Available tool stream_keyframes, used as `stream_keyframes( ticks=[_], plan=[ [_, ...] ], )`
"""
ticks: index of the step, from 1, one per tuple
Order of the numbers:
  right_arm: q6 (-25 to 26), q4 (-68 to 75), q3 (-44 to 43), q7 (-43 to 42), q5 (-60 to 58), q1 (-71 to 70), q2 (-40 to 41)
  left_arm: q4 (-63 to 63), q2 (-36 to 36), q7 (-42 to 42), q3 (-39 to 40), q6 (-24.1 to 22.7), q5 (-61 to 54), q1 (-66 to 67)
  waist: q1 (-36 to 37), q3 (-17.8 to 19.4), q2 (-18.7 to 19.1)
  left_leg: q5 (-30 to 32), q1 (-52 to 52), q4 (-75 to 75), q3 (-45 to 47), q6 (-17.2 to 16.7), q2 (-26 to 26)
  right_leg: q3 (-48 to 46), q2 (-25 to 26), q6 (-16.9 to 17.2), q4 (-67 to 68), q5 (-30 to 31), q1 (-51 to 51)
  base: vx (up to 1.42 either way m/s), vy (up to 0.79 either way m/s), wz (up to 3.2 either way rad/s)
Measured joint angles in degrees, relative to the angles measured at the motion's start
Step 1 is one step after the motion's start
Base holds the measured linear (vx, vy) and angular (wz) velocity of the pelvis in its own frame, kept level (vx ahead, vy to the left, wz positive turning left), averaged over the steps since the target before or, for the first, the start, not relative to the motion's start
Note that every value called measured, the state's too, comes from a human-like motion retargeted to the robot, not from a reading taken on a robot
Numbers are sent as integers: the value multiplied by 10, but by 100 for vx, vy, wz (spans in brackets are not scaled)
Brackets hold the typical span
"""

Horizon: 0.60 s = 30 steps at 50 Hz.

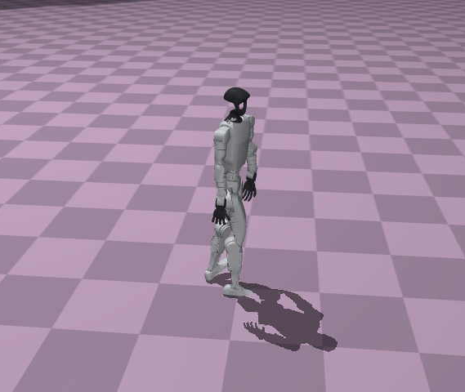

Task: In place motions

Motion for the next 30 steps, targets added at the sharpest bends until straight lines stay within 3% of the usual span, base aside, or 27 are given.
stream_keyframes(
  ticks=[16,23,30],
  plan=[
    [-4,43,-36,11,-7,65,11,42,15,1,-37,2,8,-10,167,-27,-53,27,-66,3,-225,54,-13,-203,-77,-49,-7,-67,80,31,-18,174],
    [-21,10,-12,17,-23,66,13,68,42,15,-2,4,-1,30,240,-29,-78,41,-86,8,-288,63,-29,-268,-99,-55,-12,-82,107,24,0,105],
    [-37,-40,1,24,-4,42,15,108,51,26,52,11,-28,64,258,-27,-82,58,-107,5,-330,67,-38,-321,-111,-54,-16,-95,125,8,4,83]
  ],
)
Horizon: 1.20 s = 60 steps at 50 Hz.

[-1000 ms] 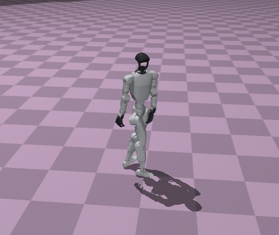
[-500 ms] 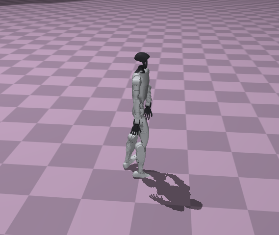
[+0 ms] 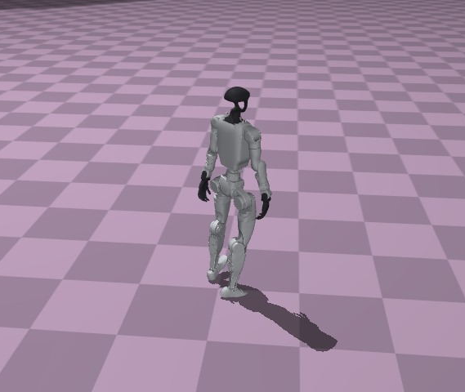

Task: In place motions

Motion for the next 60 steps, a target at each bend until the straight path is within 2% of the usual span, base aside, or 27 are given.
stream_keyframes(
  ticks=[11,20,23,24,33,46,55,60],
  plan=[
    [-11,-12,42,0,11,-17,25,-21,-42,-16,34,1,-16,44,18,-3,2,21,-9,-17,-20,3,-8,-41,-6,1,-2,-7,10,1,2,36],
    [-7,43,93,13,-47,4,54,-46,-49,-12,40,1,-39,37,107,7,-7,34,-17,-14,53,9,2,41,-4,-4,-2,0,4,1,3,-64],
    [-3,66,96,22,-76,9,57,-53,-36,-9,15,0,-16,28,20,-8,0,21,-12,-17,-33,2,-8,-48,-8,2,0,-13,15,-1,1,197],
    [-2,71,99,25,-84,11,57,-55,-32,-8,10,-1,-9,26,14,-10,1,21,-13,-18,-37,3,-9,-51,-8,2,0,-13,14,-1,2,64],
    [7,89,94,17,-117,22,36,-78,-21,-6,6,-7,-7,8,-4,-19,11,22,-18,-23,-23,9,-5,-35,-2,5,-1,-8,2,0,0,-6],
    [17,97,51,-2,-49,14,19,-90,-34,-54,-12,-12,11,-4,-24,-15,18,16,1,-32,-8,13,-8,-16,0,4,3,-1,-5,-2,2,-18],
    [10,80,71,10,-62,16,38,-73,-37,-52,-23,-15,24,1,-79,-21,26,7,25,-48,-48,18,-21,-52,-2,6,6,-4,-1,0,1,31],
    [7,74,88,22,-75,18,48,-66,-36,-52,-14,-12,14,1,-68,-19,25,10,21,-43,-27,14,-14,-33,0,5,5,-1,-3,0,0,-34]
  ],
)
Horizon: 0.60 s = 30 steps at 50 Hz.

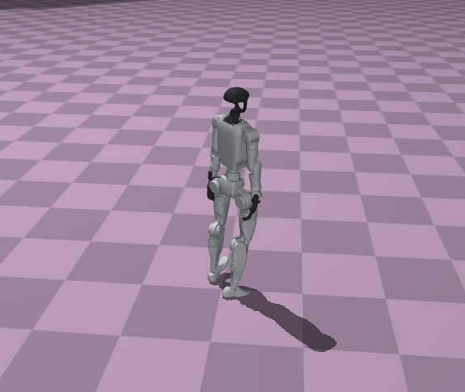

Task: In place motions

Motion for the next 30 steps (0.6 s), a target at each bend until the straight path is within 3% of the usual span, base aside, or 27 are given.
stream_keyframes(
  ticks=[5,30],
  plan=[
    [-3,-4,13,-1,-25,-1,0,0,4,5,-2,1,0,-1,28,3,-1,2,-4,5,29,0,7,29,5,-2,0,4,-5,0,0,-43],
    [2,9,-8,-5,-5,-2,-10,2,1,4,-3,0,2,0,20,2,-7,2,-2,2,16,2,6,17,8,-2,0,4,-4,0,0,0]
  ],
)
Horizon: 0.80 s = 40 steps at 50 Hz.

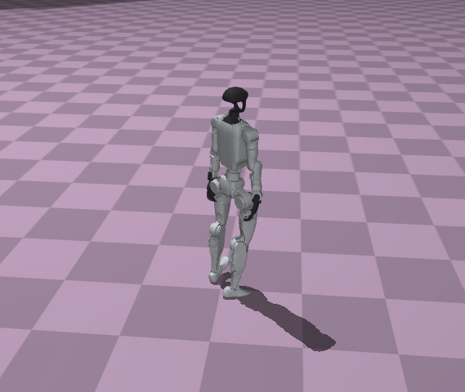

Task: In place motions

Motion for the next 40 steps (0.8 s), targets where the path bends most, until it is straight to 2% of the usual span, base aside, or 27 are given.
stream_keyframes(
  ticks=[13,15,16,18,20,22,27,33,40],
  plan=[
    [-4,-34,9,10,-21,3,5,8,3,9,0,-1,-3,7,12,3,-1,-1,2,1,35,-7,11,51,5,-1,10,7,-22,0,-1,-21],
    [-20,-58,0,11,-39,12,5,25,5,17,-3,0,-7,5,11,4,1,-2,5,-2,49,-8,12,62,7,0,10,10,-28,-2,-3,-68],
    [-46,-59,-5,3,-54,13,3,38,8,20,-7,3,-6,1,9,4,2,-2,5,-3,54,-8,13,67,7,1,10,12,-31,-3,-3,-60],
    [-63,-48,-13,-35,-76,17,-4,67,13,20,-18,9,-1,-17,1,3,4,-3,6,-4,62,-8,15,73,8,2,11,14,-36,-3,-1,-46],
    [-46,-22,-20,-83,-77,23,-15,78,18,14,-33,18,3,-43,-4,5,4,-2,6,-6,68,-8,16,76,9,3,11,16,-39,-4,-1,-28],
    [-42,7,-40,-94,-71,39,-29,75,24,8,-40,17,7,-75,-5,10,1,-2,7,-6,69,-7,15,74,8,4,10,17,-38,0,0,0],
    [-18,80,-109,-63,-20,101,-72,-14,30,2,-53,-4,-16,-148,-4,14,-8,2,1,-5,58,-4,12,57,3,7,6,16,-31,0,-5,22],
    [9,113,-171,-78,69,178,-93,-108,20,9,-52,-38,-21,-227,-4,11,-14,7,-17,0,34,-1,10,32,-4,6,1,11,-26,-1,-3,35],
    [35,113,-138,-104,124,155,-75,-152,15,21,-67,-68,-4,-241,4,11,0,9,-31,6,19,0,11,24,-2,2,0,9,-28,-2,4,12]
  ],
)
